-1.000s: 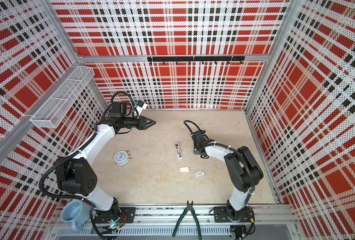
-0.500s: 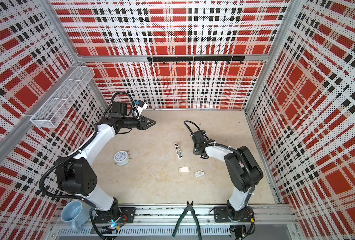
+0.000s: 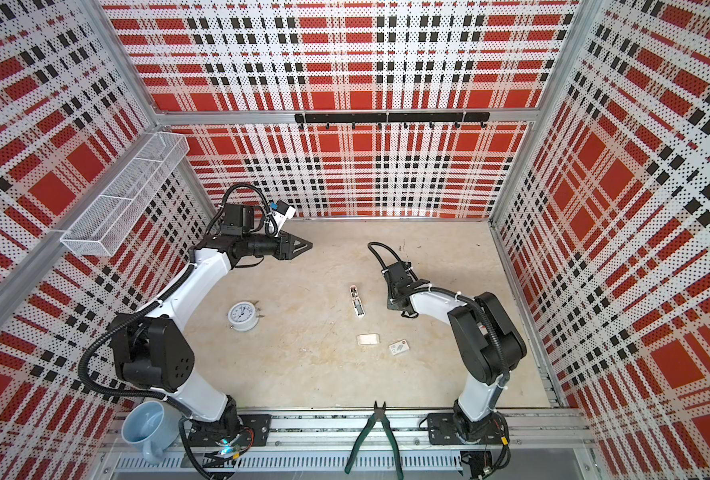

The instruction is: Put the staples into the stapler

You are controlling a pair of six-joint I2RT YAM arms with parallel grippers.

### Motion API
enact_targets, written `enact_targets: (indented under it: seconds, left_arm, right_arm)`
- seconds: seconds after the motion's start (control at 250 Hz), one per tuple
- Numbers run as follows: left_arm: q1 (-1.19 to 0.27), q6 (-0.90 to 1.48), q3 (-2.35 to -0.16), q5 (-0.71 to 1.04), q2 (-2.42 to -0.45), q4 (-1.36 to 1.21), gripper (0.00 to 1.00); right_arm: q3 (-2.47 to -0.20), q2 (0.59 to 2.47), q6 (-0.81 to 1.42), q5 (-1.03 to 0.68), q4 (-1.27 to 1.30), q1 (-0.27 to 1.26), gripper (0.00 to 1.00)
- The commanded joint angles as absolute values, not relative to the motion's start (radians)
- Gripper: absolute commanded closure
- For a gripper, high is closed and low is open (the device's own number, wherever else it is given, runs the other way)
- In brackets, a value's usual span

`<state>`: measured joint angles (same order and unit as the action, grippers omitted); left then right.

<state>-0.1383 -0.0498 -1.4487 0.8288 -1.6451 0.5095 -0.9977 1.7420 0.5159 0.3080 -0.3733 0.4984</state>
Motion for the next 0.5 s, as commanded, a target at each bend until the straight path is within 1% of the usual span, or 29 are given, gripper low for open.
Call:
enact_targets:
  seconds: [0.0,0.252,0.496]
  left_arm:
    - [-0.145,-0.053,-1.475,0.825,-1.651,0.517,0.55]
    - [-0.147,-0.051,-1.477,0.822,-1.643,0.516,0.55]
    - [-0.148,-0.064,-1.484,0.821,-1.641,0.534,0.55]
  right_arm:
    - [-0.985,1.707,0.512,0.319,-0.367,0.497,0.75]
    - [-0.983,1.671,0.504,0.32,-0.376,0.496,0.75]
    - [-0.932,1.622,0.502,0.282,-0.305,0.497,0.72]
